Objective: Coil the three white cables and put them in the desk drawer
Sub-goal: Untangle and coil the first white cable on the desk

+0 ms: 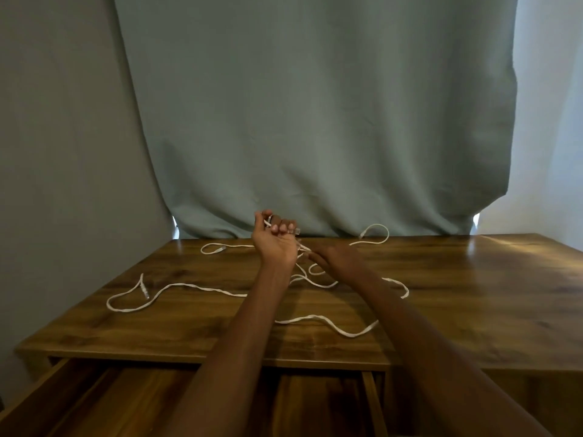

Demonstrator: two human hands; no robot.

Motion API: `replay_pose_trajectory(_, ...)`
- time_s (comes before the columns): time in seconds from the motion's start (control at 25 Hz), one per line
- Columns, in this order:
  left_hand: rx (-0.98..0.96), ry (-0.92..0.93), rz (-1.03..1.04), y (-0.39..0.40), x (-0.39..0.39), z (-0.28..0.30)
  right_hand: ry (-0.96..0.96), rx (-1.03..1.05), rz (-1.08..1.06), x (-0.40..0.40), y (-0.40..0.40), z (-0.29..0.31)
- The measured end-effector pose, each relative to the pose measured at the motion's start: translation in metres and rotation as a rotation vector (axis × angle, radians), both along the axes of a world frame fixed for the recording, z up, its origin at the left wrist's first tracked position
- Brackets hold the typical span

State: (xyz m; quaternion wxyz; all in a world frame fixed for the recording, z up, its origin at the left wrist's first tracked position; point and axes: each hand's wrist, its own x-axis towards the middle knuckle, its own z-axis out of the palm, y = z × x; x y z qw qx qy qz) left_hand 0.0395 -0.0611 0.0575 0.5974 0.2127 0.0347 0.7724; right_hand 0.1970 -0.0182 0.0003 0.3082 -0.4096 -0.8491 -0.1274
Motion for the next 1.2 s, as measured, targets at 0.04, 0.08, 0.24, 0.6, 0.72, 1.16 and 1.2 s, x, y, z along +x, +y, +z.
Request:
replay_pose_trajectory(0.04, -0.031, 0.009, 0.037, 0.004, -0.004, 0.0, 0.0, 0.001, 0.03, -0.003, -0.001, -0.003)
replay_pose_trajectory(0.08, -0.054, 0.015, 0.069, 0.008, -0.009, 0.0, -0.001, 0.002, 0.064, -0.005, -0.003, -0.003)
replay_pose_trajectory(0.24, -0.142, 0.046, 0.239, 0.022, -0.035, 0.003, 0.043, -0.023, 0.102, -0.005, -0.008, -0.009)
replay_pose_trajectory(0.6, -0.199, 1.486, 0.18, 0.016, -0.043, -0.011, 0.133, 0.309, 0.006, 0.005, -0.023, 0.027)
replay_pose_trajectory(0.72, -0.113, 1.773, 0.008, 0.002, -0.035, -0.008, 0.203, 0.323, -0.005, 0.013, -0.017, 0.036)
replay_pose_trajectory(1.16, 0.104, 0.65, -0.622, -0.022, -0.03, -0.003, 0.084, -0.036, -0.124, 0.006, -0.007, 0.017)
replay_pose_trajectory(1.2, 0.089, 0.548, -0.582, -0.022, -0.028, -0.001, 0.082, -0.079, -0.123, 0.003, -0.008, 0.015)
